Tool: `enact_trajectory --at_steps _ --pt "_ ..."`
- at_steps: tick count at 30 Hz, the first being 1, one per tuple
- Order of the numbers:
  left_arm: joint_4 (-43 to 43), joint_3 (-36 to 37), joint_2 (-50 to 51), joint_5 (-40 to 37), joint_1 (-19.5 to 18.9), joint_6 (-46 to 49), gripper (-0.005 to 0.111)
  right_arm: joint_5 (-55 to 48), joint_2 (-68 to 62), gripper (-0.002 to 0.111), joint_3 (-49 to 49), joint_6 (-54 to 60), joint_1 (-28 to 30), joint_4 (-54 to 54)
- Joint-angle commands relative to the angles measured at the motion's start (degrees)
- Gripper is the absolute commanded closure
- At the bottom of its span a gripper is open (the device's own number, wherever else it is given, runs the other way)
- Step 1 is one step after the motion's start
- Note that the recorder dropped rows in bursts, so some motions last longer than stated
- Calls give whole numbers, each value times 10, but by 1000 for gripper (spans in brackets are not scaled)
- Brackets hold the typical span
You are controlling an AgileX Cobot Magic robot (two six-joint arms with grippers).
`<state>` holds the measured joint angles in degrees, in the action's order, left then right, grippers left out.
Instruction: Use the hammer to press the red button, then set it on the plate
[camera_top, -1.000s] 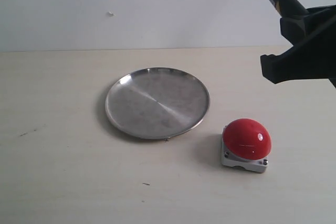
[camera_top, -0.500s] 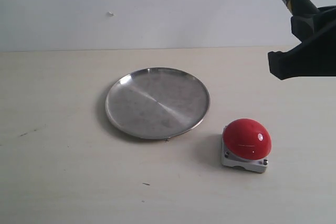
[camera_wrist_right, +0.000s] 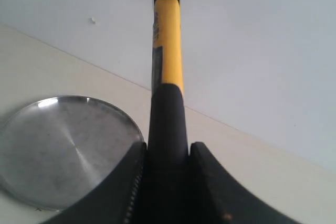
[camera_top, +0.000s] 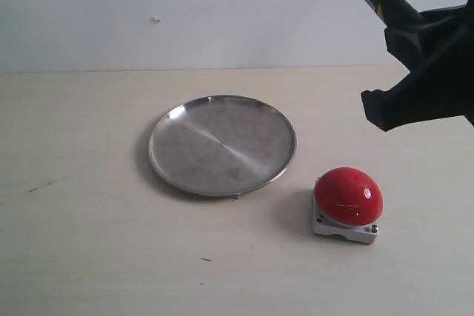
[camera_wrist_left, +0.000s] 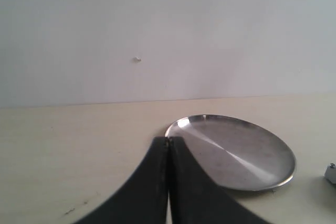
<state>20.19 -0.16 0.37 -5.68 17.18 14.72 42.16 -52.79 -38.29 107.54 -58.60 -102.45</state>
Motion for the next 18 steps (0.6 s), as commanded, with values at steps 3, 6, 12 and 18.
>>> enact_trajectory --at_steps 3,6,12,18 --pt "-2 2 -4 -2 -1 -2 107 -4 8 108 -4 19 -1 25" --pt "-2 2 -4 -2 -1 -2 107 -18 8 108 -4 55 -1 25" --pt "-2 2 -4 -2 -1 -2 107 -123 8 108 3 83 -1 25" --pt "-2 2 -4 -2 -1 -2 107 -159 -6 108 66 -70 -1 184"
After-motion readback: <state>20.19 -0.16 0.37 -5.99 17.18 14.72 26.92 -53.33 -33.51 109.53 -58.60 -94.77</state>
